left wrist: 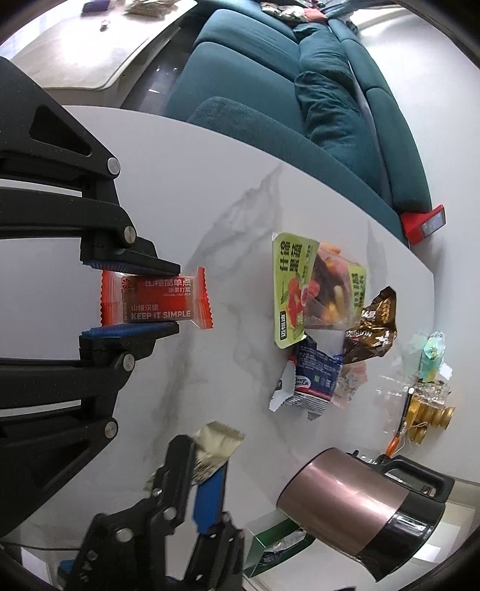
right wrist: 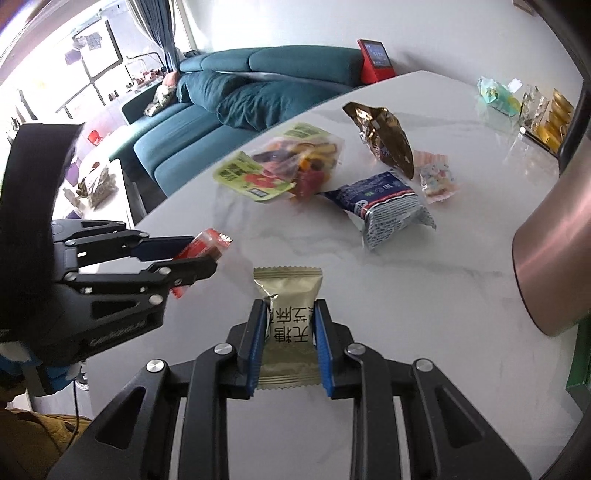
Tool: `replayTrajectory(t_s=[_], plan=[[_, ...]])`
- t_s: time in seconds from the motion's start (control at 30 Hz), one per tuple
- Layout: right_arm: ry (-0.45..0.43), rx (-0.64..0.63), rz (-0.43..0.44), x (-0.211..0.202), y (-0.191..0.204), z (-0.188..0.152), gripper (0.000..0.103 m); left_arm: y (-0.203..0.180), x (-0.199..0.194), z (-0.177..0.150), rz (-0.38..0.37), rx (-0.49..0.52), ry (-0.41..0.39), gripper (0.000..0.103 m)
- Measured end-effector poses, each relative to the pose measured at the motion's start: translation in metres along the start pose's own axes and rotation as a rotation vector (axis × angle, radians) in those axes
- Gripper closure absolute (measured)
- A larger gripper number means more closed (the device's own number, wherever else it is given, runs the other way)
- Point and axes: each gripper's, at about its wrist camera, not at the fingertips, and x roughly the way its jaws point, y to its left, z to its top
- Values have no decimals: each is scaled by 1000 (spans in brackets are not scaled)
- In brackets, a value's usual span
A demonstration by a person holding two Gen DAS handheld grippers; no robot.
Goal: Organize snacks
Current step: 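Carry the red bar and beige candy with both tools over the green tray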
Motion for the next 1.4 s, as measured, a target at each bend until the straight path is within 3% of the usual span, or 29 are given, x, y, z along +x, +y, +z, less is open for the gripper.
replayTrajectory(t_s=[0.4, 0.7, 0.9, 1.2, 1.4], plan=[[-38, 22, 7, -46, 15, -35, 80, -19, -36, -8, -22, 27, -27, 84], [-46, 102, -31, -84, -2, -85, 80, -60, -53, -18, -66, 74, -21, 84], [-67, 180, -79, -115, -29, -124, 80, -112, -62, -24, -135, 140, -8, 84], [-108, 351, -188, -179, -99, -201, 80, -208, -72, -34, -227, 277, 3, 84], [-154, 428, -272, -225, -149, -234, 80, -273, -78, -29, -272, 356, -12, 84]])
